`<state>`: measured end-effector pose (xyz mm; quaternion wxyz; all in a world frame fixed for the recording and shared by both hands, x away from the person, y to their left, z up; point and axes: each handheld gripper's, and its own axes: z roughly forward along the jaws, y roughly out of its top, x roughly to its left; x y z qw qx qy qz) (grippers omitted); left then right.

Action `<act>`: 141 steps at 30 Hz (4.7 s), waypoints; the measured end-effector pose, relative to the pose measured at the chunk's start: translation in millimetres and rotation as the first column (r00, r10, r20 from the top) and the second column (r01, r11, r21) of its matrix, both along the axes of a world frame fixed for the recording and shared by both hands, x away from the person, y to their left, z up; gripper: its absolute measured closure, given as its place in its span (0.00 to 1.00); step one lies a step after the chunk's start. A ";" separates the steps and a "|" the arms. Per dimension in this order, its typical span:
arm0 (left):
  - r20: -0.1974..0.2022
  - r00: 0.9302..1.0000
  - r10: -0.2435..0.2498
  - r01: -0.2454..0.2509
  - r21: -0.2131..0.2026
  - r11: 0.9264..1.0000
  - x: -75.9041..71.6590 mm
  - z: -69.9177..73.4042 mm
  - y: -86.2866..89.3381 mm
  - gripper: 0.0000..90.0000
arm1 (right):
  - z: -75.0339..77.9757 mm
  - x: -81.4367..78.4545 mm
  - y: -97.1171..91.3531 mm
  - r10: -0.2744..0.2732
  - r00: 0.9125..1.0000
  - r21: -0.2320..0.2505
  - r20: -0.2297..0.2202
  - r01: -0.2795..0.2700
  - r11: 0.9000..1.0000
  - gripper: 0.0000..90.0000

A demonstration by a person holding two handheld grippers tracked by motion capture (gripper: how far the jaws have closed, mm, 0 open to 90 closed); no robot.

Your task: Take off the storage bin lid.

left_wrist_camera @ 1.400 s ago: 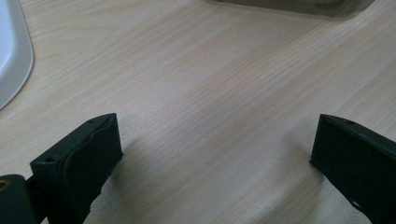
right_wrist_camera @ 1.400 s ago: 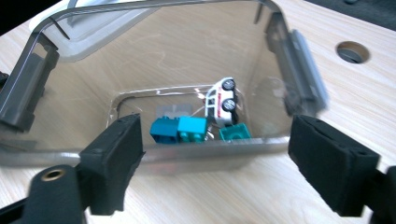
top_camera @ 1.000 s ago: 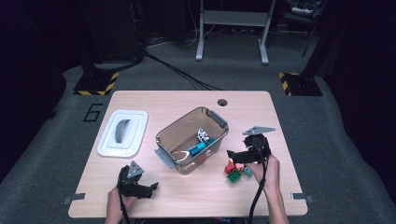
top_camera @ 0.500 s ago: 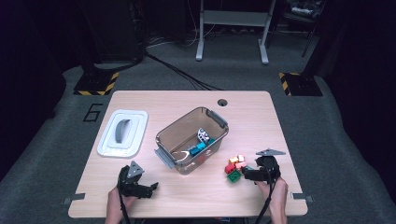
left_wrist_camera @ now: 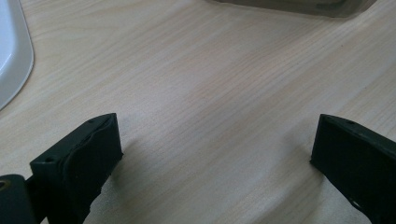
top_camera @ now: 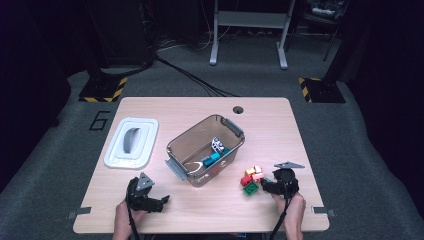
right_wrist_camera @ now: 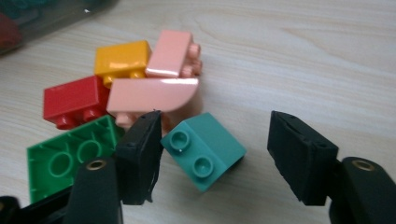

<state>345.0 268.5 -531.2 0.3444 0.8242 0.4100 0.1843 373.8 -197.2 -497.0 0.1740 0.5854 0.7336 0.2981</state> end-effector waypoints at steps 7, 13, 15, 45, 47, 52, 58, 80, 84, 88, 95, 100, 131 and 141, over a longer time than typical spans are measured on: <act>-0.003 1.000 -0.001 0.001 -0.001 1.000 -0.1 0.0 0.0 0.02 | -1.1 -6.2 -12.7 -0.024 0.999 -0.007 -0.024 0.024 1.000 0.44; -0.003 1.000 -0.001 0.001 0.000 1.000 -0.2 0.1 0.0 0.02 | 1.0 -7.0 -15.2 -0.034 0.999 0.010 -0.013 0.034 0.999 0.48; -0.004 1.000 0.002 -0.002 -0.003 1.000 -0.4 0.0 -0.3 0.02 | 0.3 -5.6 -10.6 -0.022 1.000 0.003 -0.019 0.022 1.000 0.55; -0.001 1.000 0.005 -0.005 -0.007 1.000 -0.2 -0.1 -0.4 0.02 | 5.0 5.0 -15.2 0.033 0.999 0.017 -0.019 -0.033 0.999 0.65; -0.001 1.000 0.006 -0.006 -0.007 1.000 -0.1 -0.2 -0.4 0.02 | 9.1 6.3 -16.0 0.037 0.999 0.019 -0.010 -0.037 0.999 0.65; -0.007 1.000 -0.005 0.005 0.002 1.000 0.1 0.5 0.4 0.02 | 18.8 11.5 -13.9 0.052 0.999 0.026 0.009 -0.052 0.998 0.65; -0.002 1.000 0.002 -0.002 -0.004 1.000 -0.3 -0.1 -0.3 0.02 | 29.8 19.5 -7.3 0.068 0.998 0.041 0.015 -0.068 0.997 0.65; -0.006 1.000 0.004 -0.004 -0.004 1.000 0.9 -0.1 -1.0 0.01 | 60.5 42.7 1.5 0.135 0.989 0.060 0.060 -0.138 0.989 0.65; -0.004 1.000 0.002 -0.002 -0.005 1.000 1.1 -0.1 -1.0 0.01 | 65.4 46.9 5.9 0.139 0.987 0.069 0.075 -0.144 0.987 0.65; -0.002 1.000 0.003 -0.003 -0.004 1.000 0.9 -0.2 -1.1 0.01 | 71.3 49.8 9.4 0.145 0.986 0.073 0.080 -0.151 0.986 0.65; -0.004 1.000 0.003 -0.003 -0.005 1.000 0.7 -0.2 -1.2 0.01 | 82.3 54.0 14.7 0.160 0.983 0.058 0.094 -0.166 0.984 0.65; -0.005 1.000 0.004 -0.004 -0.004 1.000 0.7 -0.2 -1.2 0.01 | 88.9 56.1 17.3 0.169 0.981 0.038 0.098 -0.173 0.984 0.65; -0.005 1.000 0.004 -0.004 -0.005 1.000 0.7 -0.2 -1.3 0.01 | 135.7 73.0 87.2 0.309 0.941 0.000 0.139 -0.312 0.950 0.65; -0.005 1.000 0.004 -0.004 -0.004 1.000 0.7 -0.2 -1.2 0.01 | 122.0 80.5 114.8 0.381 0.922 -0.034 0.073 -0.380 0.924 0.65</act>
